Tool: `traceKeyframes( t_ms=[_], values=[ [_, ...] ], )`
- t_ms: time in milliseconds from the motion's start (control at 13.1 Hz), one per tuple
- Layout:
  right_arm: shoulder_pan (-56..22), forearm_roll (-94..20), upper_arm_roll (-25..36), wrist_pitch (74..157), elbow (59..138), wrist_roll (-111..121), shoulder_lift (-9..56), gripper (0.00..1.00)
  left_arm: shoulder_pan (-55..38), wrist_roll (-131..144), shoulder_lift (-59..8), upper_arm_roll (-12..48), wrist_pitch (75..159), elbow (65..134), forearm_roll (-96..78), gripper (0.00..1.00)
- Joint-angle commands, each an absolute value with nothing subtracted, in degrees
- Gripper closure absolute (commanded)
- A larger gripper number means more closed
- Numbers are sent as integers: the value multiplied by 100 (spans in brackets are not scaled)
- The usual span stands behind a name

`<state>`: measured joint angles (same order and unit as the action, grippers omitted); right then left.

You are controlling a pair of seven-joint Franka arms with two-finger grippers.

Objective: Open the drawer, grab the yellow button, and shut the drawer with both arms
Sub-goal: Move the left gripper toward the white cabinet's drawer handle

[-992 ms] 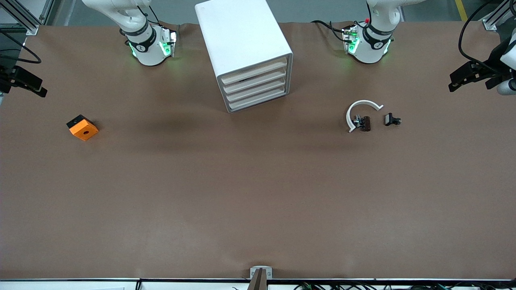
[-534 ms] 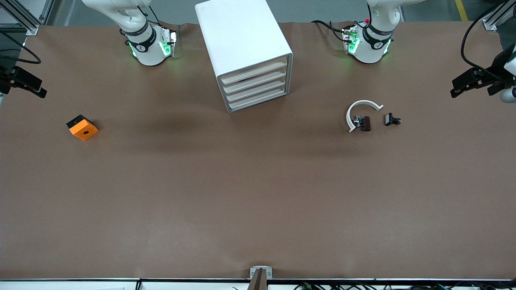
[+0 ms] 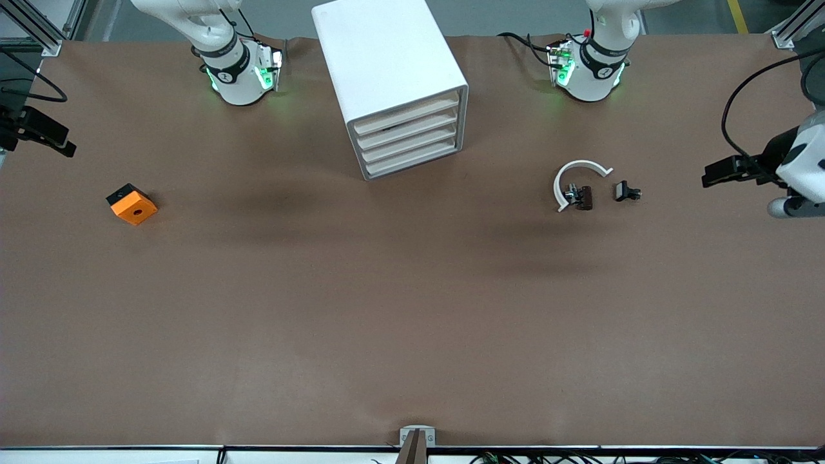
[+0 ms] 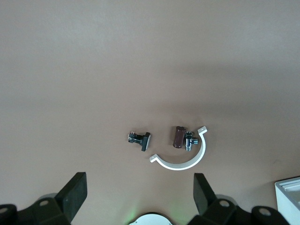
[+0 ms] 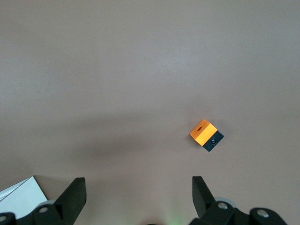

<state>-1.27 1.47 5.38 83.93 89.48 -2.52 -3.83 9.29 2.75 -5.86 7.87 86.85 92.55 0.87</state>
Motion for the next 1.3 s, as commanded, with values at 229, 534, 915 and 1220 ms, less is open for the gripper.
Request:
traceKeyframes(
  t_ms=[229,534,915,1220],
  values=[
    [-167,272,536,8358,8824,-193,-325,0,844,2290,-1212,887,8525,9088,-483,0],
    [-184,272,536,8367,8824,-193,-316,0,362,4204,-1370,1055,8395,9097,-597,0],
    [-255,246,527,8376,8798,-211,-281,0,1,6859,-2046,1063,8384,9053,-1738,0],
    [-588,202,527,8507,8684,-281,-115,0,-438,8995,-2451,1063,8815,9035,-2039,0]
  ],
)
